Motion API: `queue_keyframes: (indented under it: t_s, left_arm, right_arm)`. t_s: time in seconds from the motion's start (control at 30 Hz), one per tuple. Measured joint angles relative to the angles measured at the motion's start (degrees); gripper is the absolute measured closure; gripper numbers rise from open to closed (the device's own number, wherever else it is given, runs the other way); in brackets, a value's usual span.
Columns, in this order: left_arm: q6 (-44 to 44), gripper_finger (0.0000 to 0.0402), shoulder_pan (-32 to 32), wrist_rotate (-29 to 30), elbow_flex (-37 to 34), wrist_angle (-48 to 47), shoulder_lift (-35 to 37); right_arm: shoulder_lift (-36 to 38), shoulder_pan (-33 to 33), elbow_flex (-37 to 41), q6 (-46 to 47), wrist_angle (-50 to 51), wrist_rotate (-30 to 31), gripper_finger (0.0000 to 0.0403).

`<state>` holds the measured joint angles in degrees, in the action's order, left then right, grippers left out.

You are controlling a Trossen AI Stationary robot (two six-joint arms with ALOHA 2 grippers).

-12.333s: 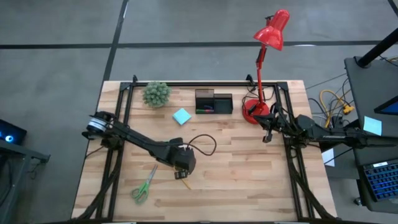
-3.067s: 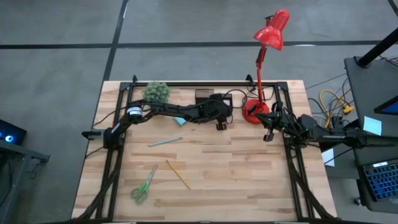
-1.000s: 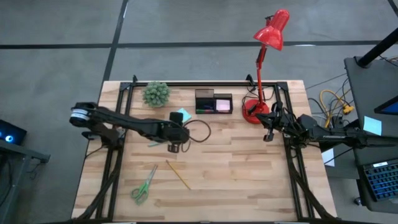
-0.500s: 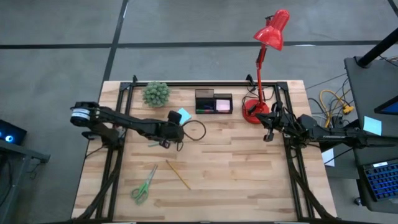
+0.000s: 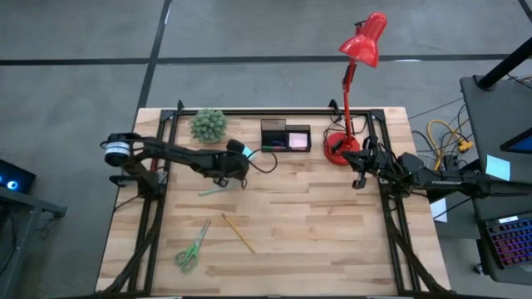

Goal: Pick and place office supplies into organizer
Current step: Put the sky blue sticky notes into the desk organizer

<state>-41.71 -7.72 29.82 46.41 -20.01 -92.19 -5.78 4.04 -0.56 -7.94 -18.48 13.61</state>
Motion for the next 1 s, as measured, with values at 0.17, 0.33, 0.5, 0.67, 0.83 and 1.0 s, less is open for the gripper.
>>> queue_keyframes:
  t_s: [0.17,0.33,0.5,0.67,0.83,1.0]
  left_arm:
    - [-1.6,0.0244,-1.6,-1.4,0.2,3.1,-0.9]
    - [-6.6,0.0244,-2.8,-2.8,0.2,3.6,-1.9]
    - [-9.7,0.0244,-3.7,-2.9,0.4,4.7,-3.3]
    - [-12.2,0.0244,-4.3,-2.9,0.6,7.0,-4.6]
    - [-14.7,0.0244,-4.9,-4.6,0.8,7.8,-4.8]
    - [-14.6,0.0253,-6.0,-6.3,0.8,7.8,-4.8]
  right_arm:
    - [0.0,0.0,0.0,0.0,0.1,0.0,0.0394]
    - [0.0,0.0,0.0,0.0,0.2,0.0,0.0394]
    - [0.0,0.0,0.0,0.0,0.2,0.0,0.0394]
    - [0.0,0.0,0.0,0.0,0.2,0.0,0.0394]
    - [-0.2,0.0,0.0,0.0,0.3,0.0,0.0394]
    - [-0.2,0.0,0.0,0.0,0.3,0.0,0.0394]
